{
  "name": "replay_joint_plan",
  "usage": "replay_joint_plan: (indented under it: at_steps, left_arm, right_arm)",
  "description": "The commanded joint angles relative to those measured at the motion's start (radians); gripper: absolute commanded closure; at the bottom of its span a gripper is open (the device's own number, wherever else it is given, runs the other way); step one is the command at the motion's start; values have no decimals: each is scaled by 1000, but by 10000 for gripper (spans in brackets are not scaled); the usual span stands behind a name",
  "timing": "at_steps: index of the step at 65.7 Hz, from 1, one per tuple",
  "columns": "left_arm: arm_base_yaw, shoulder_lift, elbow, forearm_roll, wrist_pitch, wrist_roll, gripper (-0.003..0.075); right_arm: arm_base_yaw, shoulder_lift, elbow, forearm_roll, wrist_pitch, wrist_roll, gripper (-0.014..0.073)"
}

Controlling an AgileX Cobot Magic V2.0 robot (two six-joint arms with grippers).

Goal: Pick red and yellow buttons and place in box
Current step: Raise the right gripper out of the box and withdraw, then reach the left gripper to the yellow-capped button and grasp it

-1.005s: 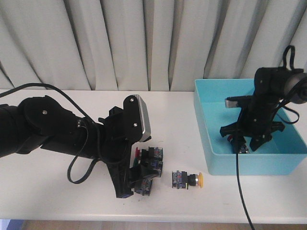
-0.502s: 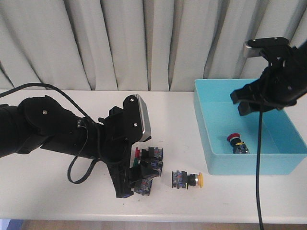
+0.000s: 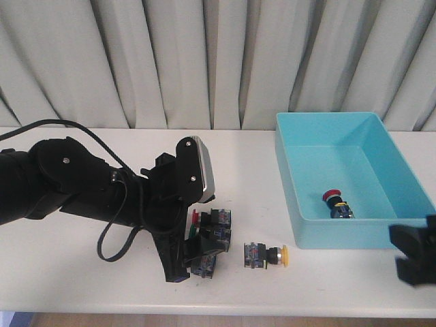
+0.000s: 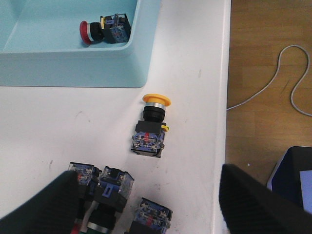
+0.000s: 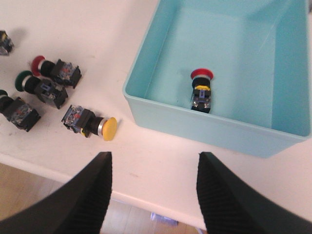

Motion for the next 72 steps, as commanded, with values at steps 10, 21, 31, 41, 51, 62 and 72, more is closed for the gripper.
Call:
replay_joint_plan:
  at_steps: [10,21,31,41,51,62,72]
  left_arm:
    - [-1,-36,-23,17,-42,-164,140]
    - [30,-36,-24,401,-110,-681,140]
    - [104,-34,-28,716,-105,-1149,140]
    - [163,8,-73,943,-79,-1455,140]
    - [170,96,-194,1004,-22,-1524,140]
    - [172,209,-327,1014,47,-1594,144]
    - [188,315,-414,1015,75,-1700,152]
  right_arm:
    - [-2,-230,97,-3,-112,-36,203]
    - [-2,-243,97,-2,-66,-33,203]
    - [-2,-243,97,-1,-58,-33,203]
    - [-2,-243,97,4,-57,-28,203]
    - [-2,-243,97,19,-56,-28,203]
    - [-2,-243,97,19,-53,-28,203]
    - [-2,-243,97,19,-44,-28,203]
